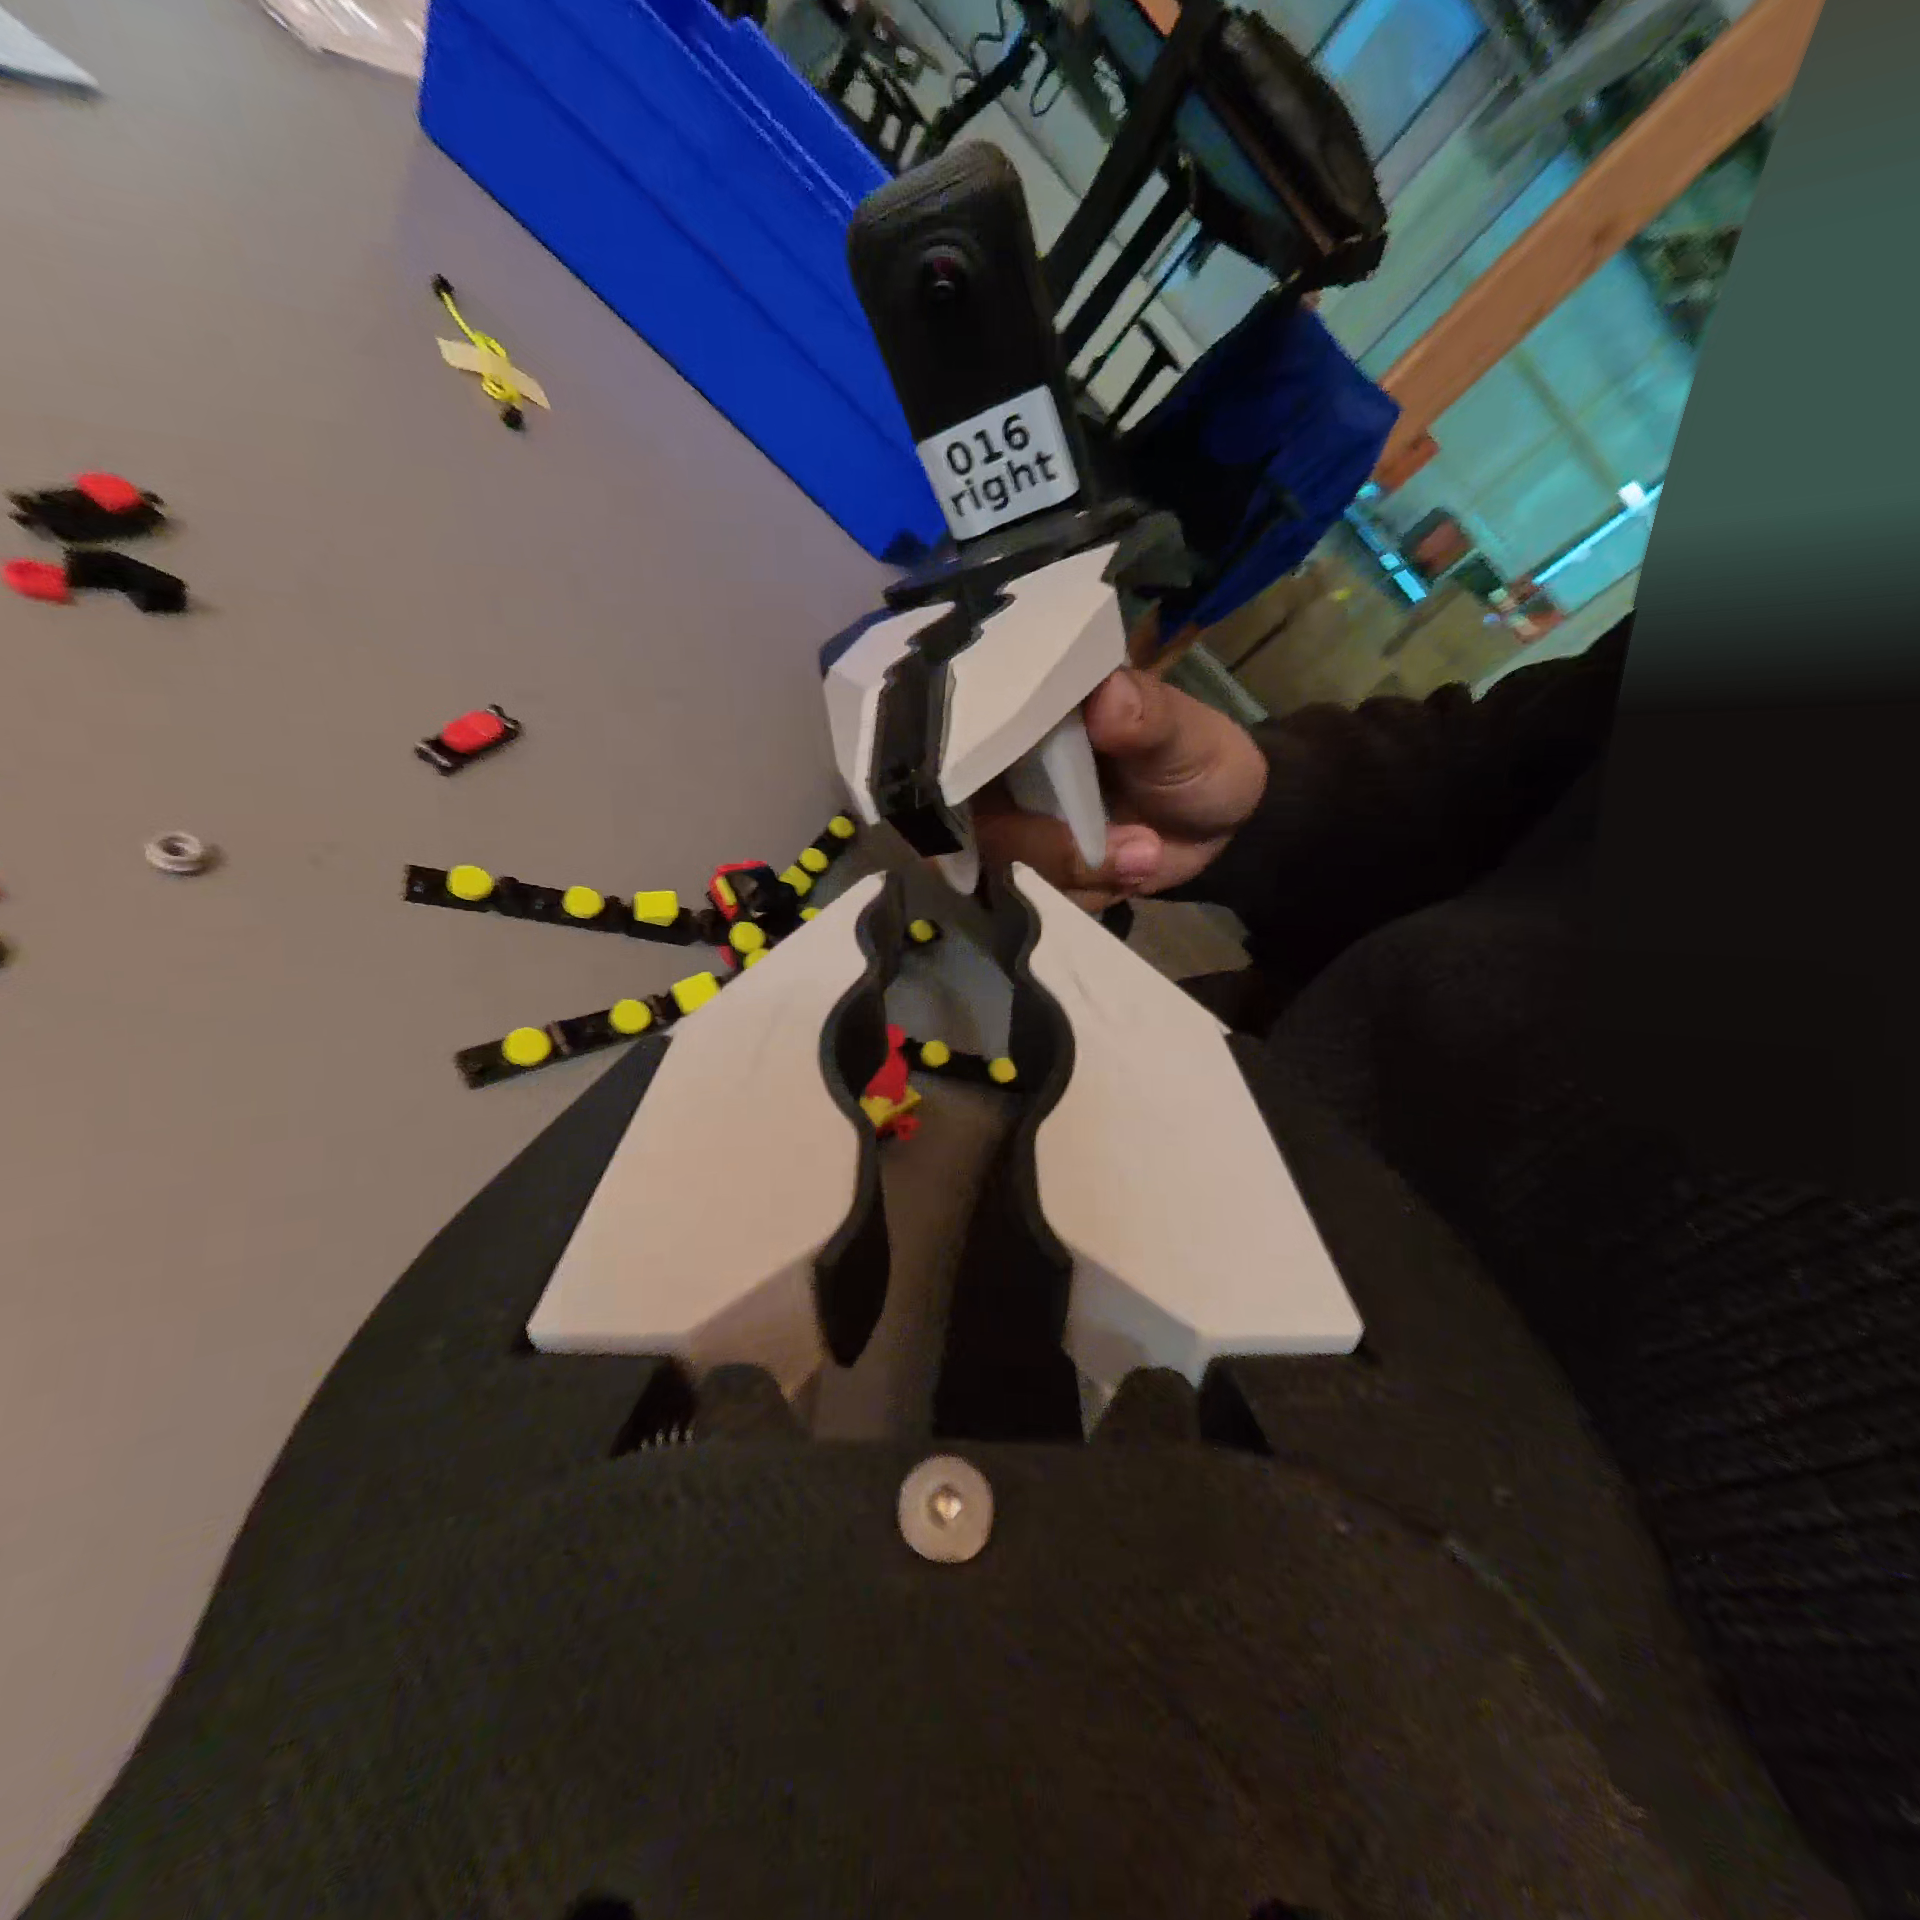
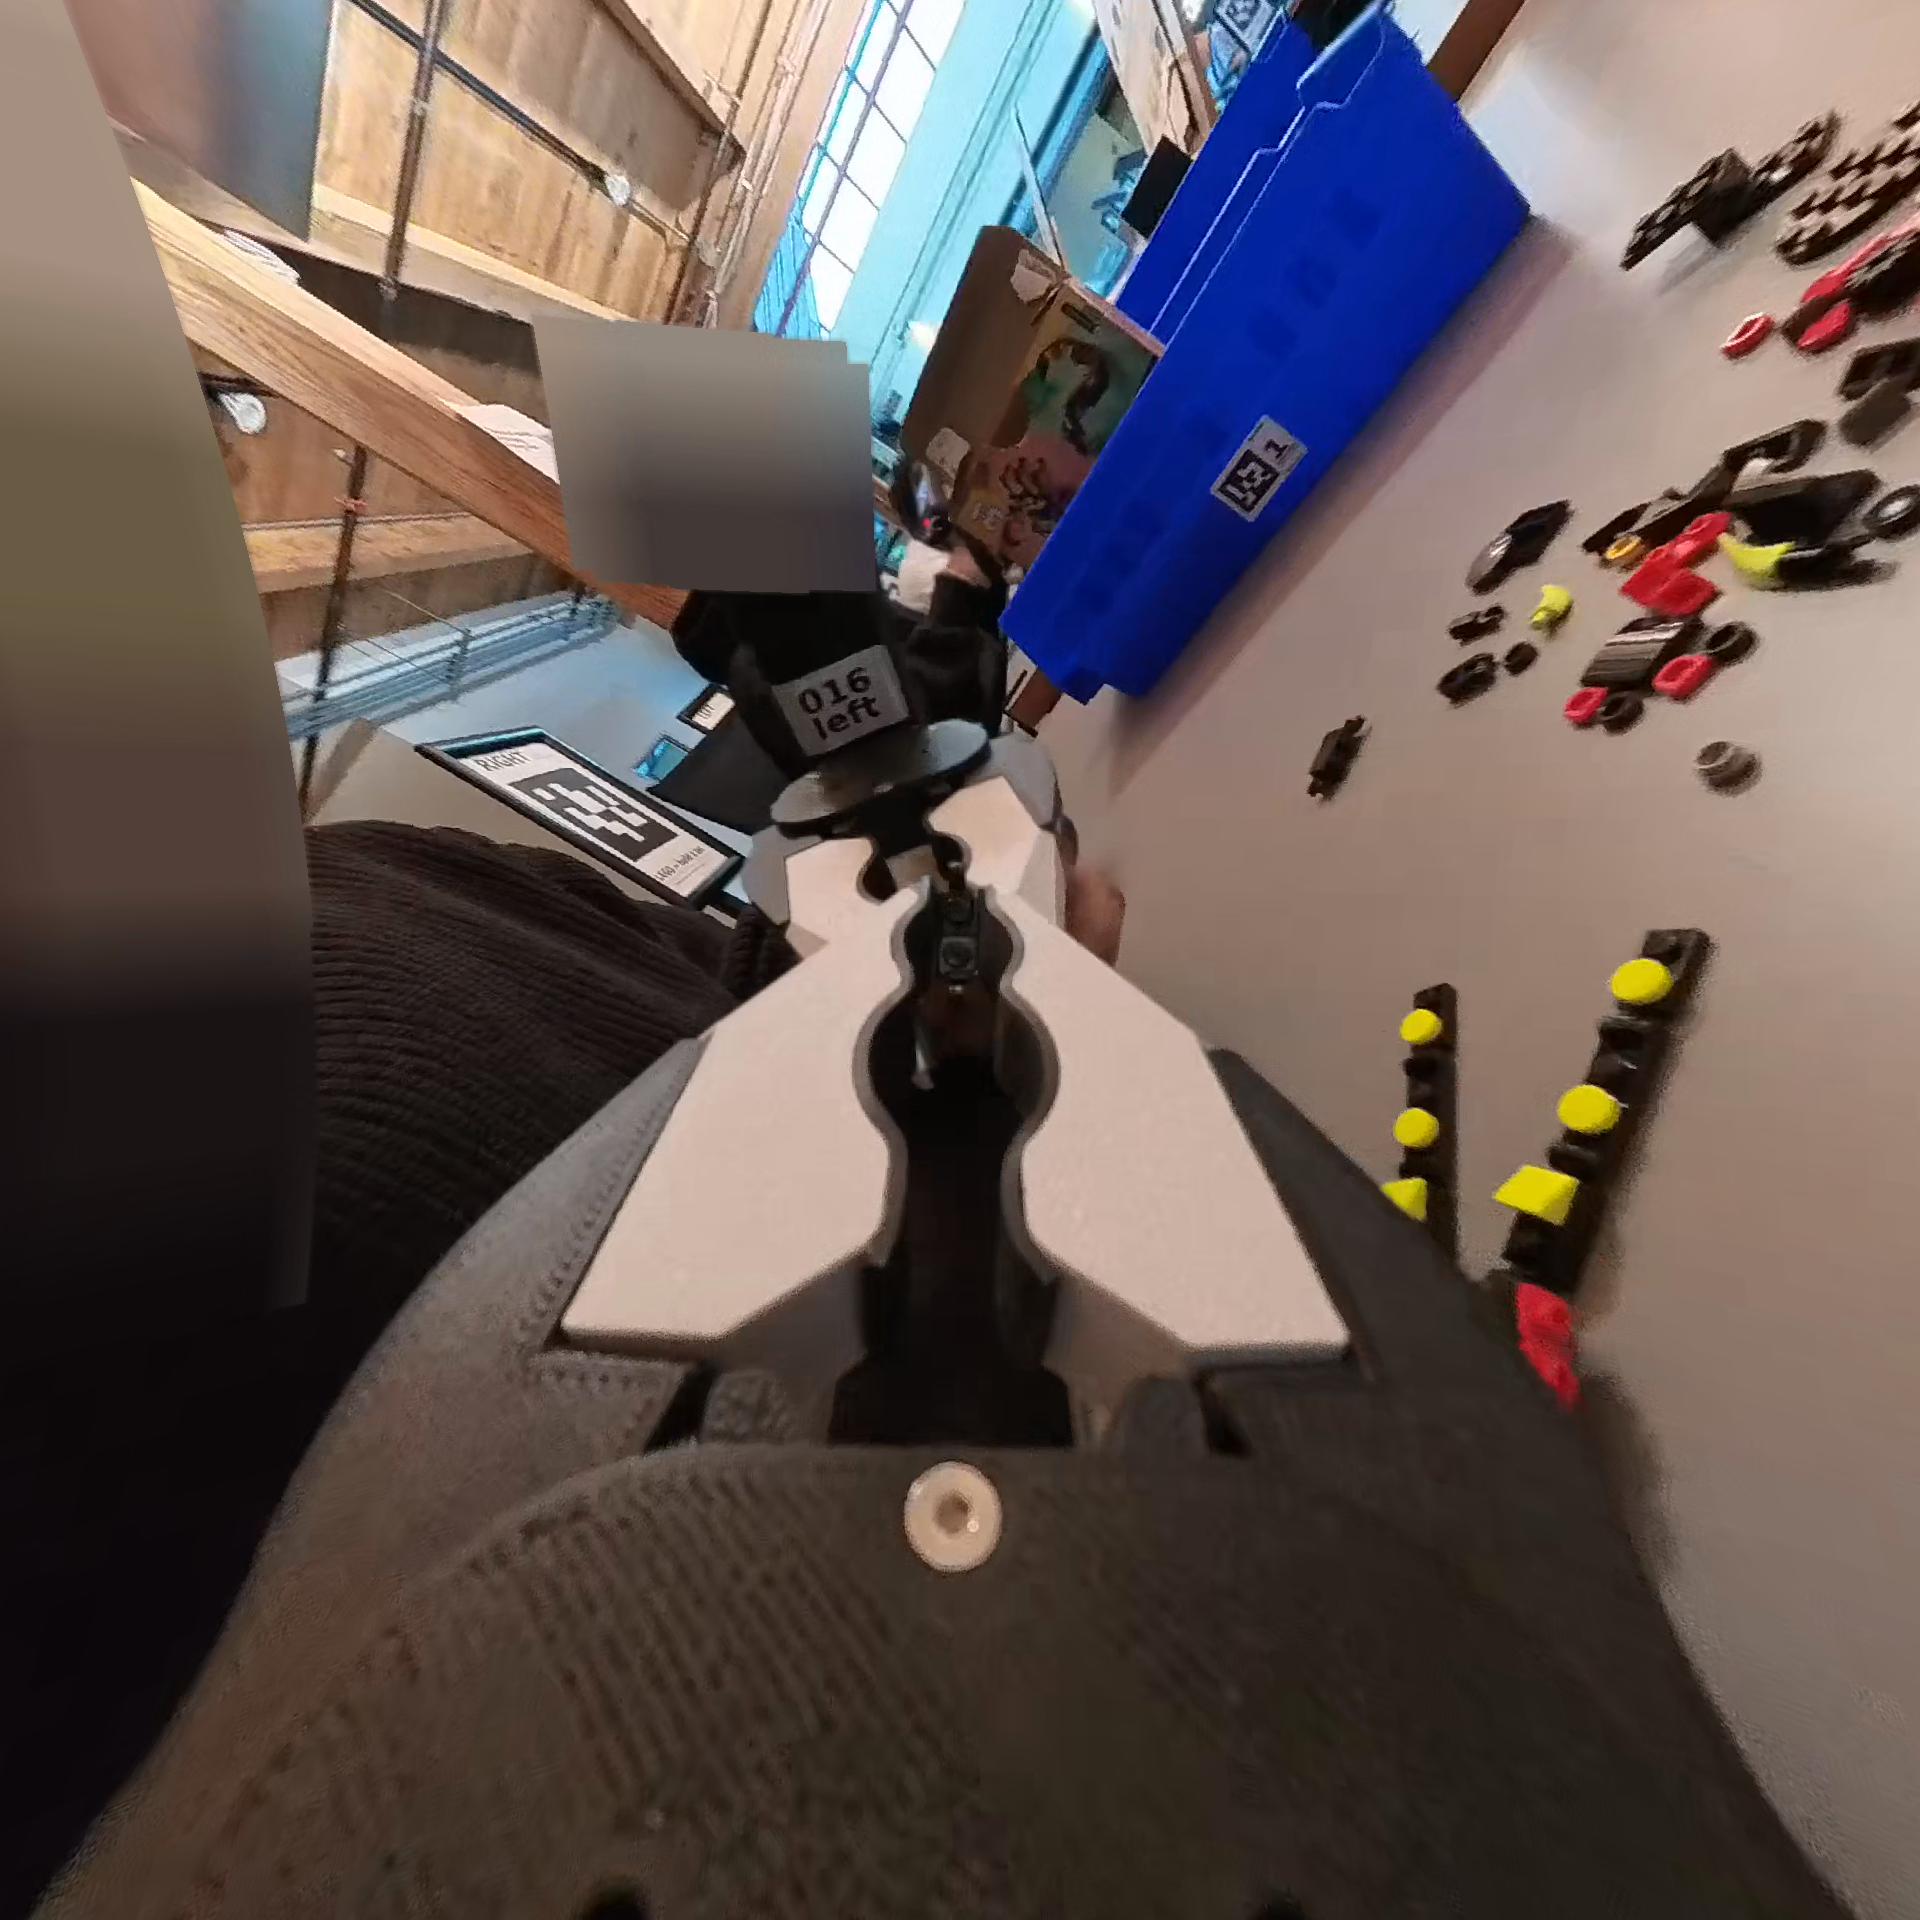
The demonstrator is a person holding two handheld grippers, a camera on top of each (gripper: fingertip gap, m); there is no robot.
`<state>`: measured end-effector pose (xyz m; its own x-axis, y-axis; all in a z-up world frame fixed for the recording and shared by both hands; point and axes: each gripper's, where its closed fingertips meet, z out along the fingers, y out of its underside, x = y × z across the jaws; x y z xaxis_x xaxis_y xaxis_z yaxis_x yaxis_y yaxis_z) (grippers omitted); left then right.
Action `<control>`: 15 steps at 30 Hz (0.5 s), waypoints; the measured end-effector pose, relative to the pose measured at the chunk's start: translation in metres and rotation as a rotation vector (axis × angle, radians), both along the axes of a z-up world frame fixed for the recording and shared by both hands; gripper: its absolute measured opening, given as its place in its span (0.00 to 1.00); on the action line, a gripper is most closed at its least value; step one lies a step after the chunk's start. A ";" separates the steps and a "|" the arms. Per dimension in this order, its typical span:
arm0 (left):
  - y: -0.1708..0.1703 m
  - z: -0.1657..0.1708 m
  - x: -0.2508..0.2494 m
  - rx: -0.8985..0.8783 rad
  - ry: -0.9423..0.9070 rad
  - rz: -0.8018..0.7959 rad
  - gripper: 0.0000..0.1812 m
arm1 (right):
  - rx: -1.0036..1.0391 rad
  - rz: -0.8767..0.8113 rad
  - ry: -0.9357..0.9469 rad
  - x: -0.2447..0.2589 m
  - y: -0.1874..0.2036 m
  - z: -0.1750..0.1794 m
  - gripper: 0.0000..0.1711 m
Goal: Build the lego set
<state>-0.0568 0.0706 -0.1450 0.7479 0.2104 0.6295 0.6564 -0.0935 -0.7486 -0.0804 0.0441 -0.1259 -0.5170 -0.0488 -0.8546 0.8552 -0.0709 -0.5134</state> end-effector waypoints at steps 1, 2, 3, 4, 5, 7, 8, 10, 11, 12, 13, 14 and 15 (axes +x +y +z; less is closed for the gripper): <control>0.001 0.002 0.001 0.027 -0.038 -0.004 0.08 | -0.016 -0.001 -0.014 0.000 0.000 0.001 0.03; 0.001 0.003 0.001 0.054 -0.078 -0.004 0.08 | -0.028 -0.004 -0.029 -0.002 0.001 0.001 0.03; 0.001 0.006 0.001 0.084 -0.113 -0.007 0.08 | -0.034 -0.008 -0.040 -0.003 0.001 0.001 0.03; 0.001 0.008 0.000 0.112 -0.143 -0.008 0.08 | -0.037 -0.011 -0.050 -0.004 0.002 0.001 0.03; 0.000 0.010 -0.002 0.134 -0.167 0.000 0.08 | -0.041 -0.015 -0.056 -0.006 0.003 0.000 0.03; -0.003 0.012 -0.006 0.160 -0.196 0.021 0.07 | -0.049 -0.016 -0.064 -0.006 0.004 0.001 0.03; -0.004 0.012 -0.008 0.169 -0.207 0.031 0.06 | -0.048 -0.009 -0.064 -0.005 0.004 0.000 0.03; -0.006 0.014 -0.012 0.193 -0.230 0.046 0.05 | -0.041 0.005 -0.056 -0.002 0.001 0.000 0.03; -0.007 0.014 -0.013 0.202 -0.245 0.050 0.05 | -0.035 0.008 -0.050 -0.001 0.000 0.000 0.03; -0.007 0.014 -0.013 0.211 -0.259 0.049 0.05 | -0.033 0.001 -0.046 -0.002 0.000 0.000 0.03; -0.007 0.014 -0.014 0.216 -0.272 0.050 0.04 | -0.030 -0.001 -0.043 -0.002 0.001 -0.001 0.03; -0.007 0.014 -0.014 0.220 -0.279 0.048 0.03 | -0.030 -0.002 -0.043 -0.003 0.001 -0.001 0.03; -0.007 0.014 -0.013 0.224 -0.281 0.045 0.03 | -0.033 -0.002 -0.045 -0.003 0.001 0.000 0.03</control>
<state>-0.0701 0.0632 -0.1310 0.5326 0.0726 0.8433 0.8390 0.0857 -0.5373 -0.0830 0.0456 -0.1259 -0.4787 -0.0762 -0.8747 0.8770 -0.0888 -0.4722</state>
